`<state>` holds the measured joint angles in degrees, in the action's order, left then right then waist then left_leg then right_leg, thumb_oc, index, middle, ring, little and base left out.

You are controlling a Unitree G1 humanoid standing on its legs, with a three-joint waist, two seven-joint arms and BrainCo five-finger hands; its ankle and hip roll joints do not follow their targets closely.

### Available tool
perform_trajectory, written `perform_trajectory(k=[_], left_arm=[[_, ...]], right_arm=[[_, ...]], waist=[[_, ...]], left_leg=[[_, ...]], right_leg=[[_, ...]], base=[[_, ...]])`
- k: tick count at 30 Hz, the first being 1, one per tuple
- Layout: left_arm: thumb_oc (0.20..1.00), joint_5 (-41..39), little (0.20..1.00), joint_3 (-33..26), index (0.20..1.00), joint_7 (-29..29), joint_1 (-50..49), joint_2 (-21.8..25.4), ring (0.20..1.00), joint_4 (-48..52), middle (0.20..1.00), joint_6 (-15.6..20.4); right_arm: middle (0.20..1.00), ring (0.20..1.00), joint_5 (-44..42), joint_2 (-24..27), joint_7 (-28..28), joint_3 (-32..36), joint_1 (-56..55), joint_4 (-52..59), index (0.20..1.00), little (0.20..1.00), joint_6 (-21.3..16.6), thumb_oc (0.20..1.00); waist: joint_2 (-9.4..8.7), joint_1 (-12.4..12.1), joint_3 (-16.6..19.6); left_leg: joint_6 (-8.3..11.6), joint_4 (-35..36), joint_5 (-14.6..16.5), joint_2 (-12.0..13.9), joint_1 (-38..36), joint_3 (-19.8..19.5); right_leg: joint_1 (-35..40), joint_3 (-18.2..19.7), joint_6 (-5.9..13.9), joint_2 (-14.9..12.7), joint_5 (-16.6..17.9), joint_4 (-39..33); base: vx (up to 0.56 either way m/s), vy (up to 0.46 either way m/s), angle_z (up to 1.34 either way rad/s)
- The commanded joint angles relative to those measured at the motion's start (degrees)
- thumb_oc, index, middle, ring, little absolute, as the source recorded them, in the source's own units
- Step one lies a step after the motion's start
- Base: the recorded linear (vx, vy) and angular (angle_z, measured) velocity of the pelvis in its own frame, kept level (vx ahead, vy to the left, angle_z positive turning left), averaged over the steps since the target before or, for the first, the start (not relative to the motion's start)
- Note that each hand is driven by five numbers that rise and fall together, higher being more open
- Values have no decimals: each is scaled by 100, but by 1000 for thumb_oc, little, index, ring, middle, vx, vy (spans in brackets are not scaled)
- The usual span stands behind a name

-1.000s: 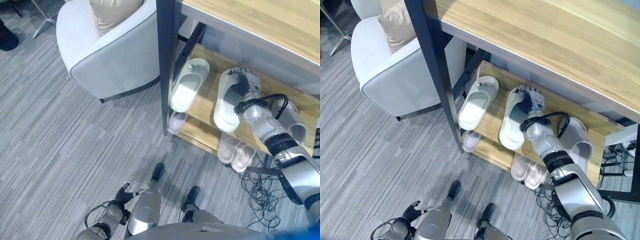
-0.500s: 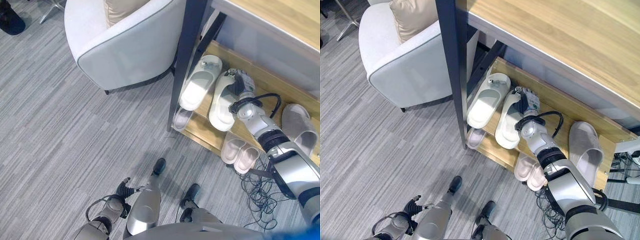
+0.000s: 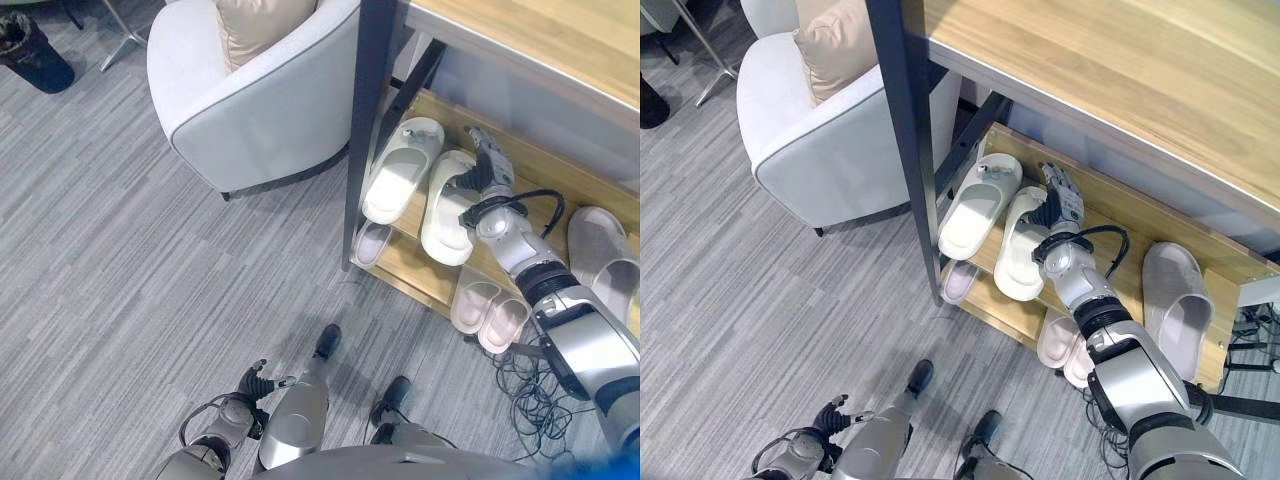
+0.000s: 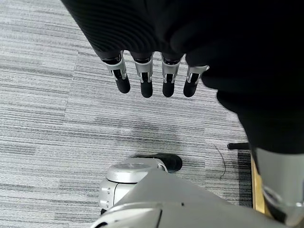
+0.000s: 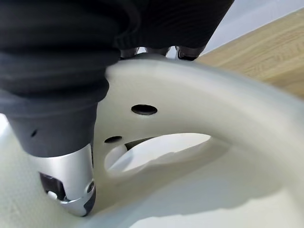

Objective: Arrange the slippers neatly on the shoe rack.

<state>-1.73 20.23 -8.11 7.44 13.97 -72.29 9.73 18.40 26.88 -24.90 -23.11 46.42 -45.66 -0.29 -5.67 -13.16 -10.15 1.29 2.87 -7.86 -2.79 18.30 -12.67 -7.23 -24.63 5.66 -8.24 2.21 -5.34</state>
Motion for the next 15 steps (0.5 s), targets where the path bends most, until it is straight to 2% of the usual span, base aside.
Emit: perform_trajectory(k=[1, 15], left_arm=[[1000, -55, 1000, 190, 1000, 171, -31, -197, 1000, -456, 1000, -38], [1000, 26, 1000, 171, 1000, 334, -153, -350, 1000, -451, 1000, -141]], right_arm=[[1000, 1000, -156, -154, 34, -9, -30, 413, 1000, 1000, -164, 1000], [1000, 1000, 205, -277, 87, 206, -712, 1013, 1000, 1000, -22, 1000]], waist=[[-159, -13, 16], [-144, 152, 95]], left_leg=[[124, 213, 529, -43, -282, -33], [93, 213, 575, -59, -342, -19]], right_leg=[[371, 38, 403, -269, -60, 69], [388, 79, 370, -272, -83, 76]], base=[[0, 0, 0], [0, 0, 0]])
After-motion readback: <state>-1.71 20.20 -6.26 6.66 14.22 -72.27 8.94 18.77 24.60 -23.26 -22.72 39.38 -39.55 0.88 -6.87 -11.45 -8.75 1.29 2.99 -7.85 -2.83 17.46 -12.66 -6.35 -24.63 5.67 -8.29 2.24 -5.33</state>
